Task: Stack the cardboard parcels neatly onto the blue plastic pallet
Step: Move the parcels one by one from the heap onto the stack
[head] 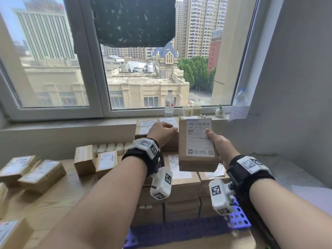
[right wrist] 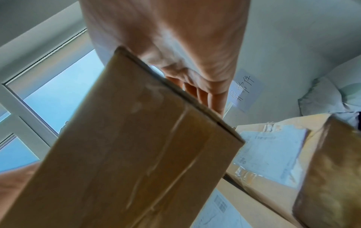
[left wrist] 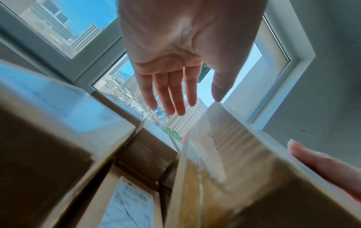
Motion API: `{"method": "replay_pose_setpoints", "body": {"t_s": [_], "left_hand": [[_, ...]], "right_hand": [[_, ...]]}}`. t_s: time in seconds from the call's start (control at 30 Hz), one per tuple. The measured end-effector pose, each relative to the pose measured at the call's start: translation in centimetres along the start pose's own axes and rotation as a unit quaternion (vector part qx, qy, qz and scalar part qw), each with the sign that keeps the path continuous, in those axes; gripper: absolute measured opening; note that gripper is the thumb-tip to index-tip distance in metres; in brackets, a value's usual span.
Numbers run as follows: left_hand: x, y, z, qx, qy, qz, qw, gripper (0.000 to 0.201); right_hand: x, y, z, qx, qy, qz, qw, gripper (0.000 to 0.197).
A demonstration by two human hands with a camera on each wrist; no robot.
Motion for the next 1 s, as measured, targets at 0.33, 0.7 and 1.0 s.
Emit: {"method": "replay_pose_setpoints", "body": {"t_s": [0.33, 0.7, 1.0], "left_hand": [[2.4, 3.3, -6.9, 0.069, 0.154, 0.029, 0.985, 0.076], [0.1, 3.9, -10.0, 0.108, 0.304, -0.043, 0.946, 0.069], [0.1, 3.7, -9.5, 0.14, 0.311, -0.077, 0.937, 0.075]], "right_hand": [[6.5, -2.1, 1.9, -0.086, -0.081, 0.01, 0.993, 0.076], [10.0, -4.9, 3.8, -0.105, -0.163, -0.047, 0.98, 0.059], [9.7, -5.7, 3.0, -0.115, -0.19, -0.066, 0.973, 0.048]]}}
Point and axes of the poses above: each hand's wrist, its own x-axis towards the middle knuckle, its own y-axis out of the back of the hand, z = x × y, the point moved 3 cm from there along x, towards the middle knuckle, and after that the axes turned 11 degrees about -y, right-handed, at the moved point
